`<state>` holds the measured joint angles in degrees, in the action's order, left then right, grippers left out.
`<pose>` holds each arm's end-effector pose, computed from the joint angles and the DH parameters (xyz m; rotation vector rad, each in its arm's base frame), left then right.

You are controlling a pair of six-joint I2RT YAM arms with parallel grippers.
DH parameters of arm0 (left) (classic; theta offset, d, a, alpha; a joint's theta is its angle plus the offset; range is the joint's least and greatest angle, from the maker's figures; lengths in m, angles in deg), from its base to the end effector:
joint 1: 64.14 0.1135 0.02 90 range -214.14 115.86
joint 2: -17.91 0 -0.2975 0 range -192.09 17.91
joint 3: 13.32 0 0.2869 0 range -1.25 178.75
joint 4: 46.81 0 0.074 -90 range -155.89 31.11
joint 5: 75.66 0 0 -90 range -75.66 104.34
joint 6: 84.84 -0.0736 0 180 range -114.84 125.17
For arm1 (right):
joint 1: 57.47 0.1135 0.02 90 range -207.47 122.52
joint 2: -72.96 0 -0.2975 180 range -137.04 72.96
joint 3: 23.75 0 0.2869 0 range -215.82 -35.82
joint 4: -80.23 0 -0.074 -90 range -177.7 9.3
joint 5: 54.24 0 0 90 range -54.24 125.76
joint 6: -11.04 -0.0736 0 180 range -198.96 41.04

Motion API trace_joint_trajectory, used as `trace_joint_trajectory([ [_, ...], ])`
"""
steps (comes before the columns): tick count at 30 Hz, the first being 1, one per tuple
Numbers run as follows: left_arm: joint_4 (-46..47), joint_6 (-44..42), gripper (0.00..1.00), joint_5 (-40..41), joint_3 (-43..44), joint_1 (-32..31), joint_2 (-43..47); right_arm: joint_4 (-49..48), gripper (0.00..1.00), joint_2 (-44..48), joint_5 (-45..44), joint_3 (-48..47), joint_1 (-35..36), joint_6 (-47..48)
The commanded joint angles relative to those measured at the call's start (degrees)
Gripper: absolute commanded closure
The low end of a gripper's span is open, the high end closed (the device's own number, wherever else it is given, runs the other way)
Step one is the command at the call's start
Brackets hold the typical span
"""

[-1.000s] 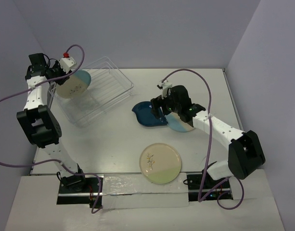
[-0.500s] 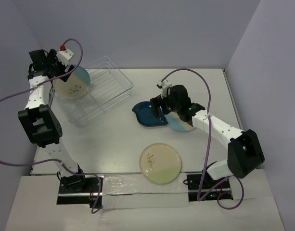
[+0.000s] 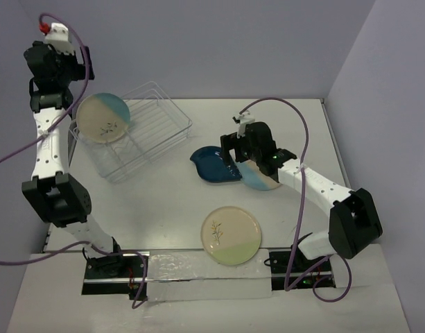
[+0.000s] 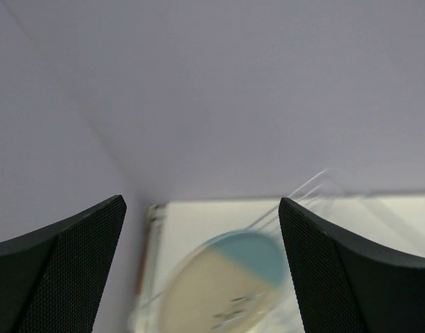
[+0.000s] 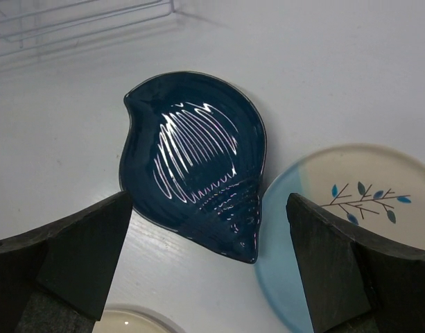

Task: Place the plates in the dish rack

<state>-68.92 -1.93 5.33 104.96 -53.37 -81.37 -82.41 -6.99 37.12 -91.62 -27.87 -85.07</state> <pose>0.4793 0.0794 0.4926 0.0689 1.6241 0.1122 0.3271 0.1878 0.2739 -0.4438 2.0626 0.4015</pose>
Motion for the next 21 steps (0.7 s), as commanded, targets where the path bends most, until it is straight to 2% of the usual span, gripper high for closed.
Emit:
trace_joint_trajectory([
  [1, -1.0, 19.2, 0.01, -0.1, 0.8, -6.4, 10.8, -2.0, 0.0, 1.7, -3.8, 1.5, -0.6, -2.9],
  [3, -2.1, 18.9, 0.01, 0.6, -1.3, -9.7, 13.4, -1.9, 0.0, 1.9, -5.0, 2.8, -1.2, -4.8],
  [4, -3.6, 19.4, 0.01, 3.2, -2.4, -13.4, 14.1, -2.0, 0.0, 2.3, -5.1, 4.0, -1.5, -5.7],
  [6, -3.8, 22.8, 0.01, 4.1, -3.9, -16.8, 15.4, -2.0, 0.0, 2.7, -6.9, 5.5, -2.8, -9.6],
  [10, -1.1, 32.6, 0.01, 0.5, -6.1, -19.5, 15.3, -2.0, 0.0, 5.4, -9.0, 9.3, -5.2, -15.9],
  [13, 4.0, 36.9, 0.01, -3.2, -11.3, -22.5, 14.8, -1.9, 0.0, 8.7, -10.7, 12.9, -7.9, -19.9],
  [16, 0.5, 31.5, 0.01, -3.5, -10.4, -29.4, 9.9, -1.3, 0.0, 12.5, -10.3, 16.5, -13.3, -24.0],
  [18, -4.1, 24.4, 0.01, -2.2, -4.5, -35.5, 3.5, -1.3, 0.0, 14.9, -9.3, 19.3, -17.9, -27.2],
  [21, -10.3, 15.3, 0.01, -7.5, 3.1, -40.8, -4.6, -1.3, 0.0, 17.0, -8.6, 22.3, -22.0, -30.4],
])
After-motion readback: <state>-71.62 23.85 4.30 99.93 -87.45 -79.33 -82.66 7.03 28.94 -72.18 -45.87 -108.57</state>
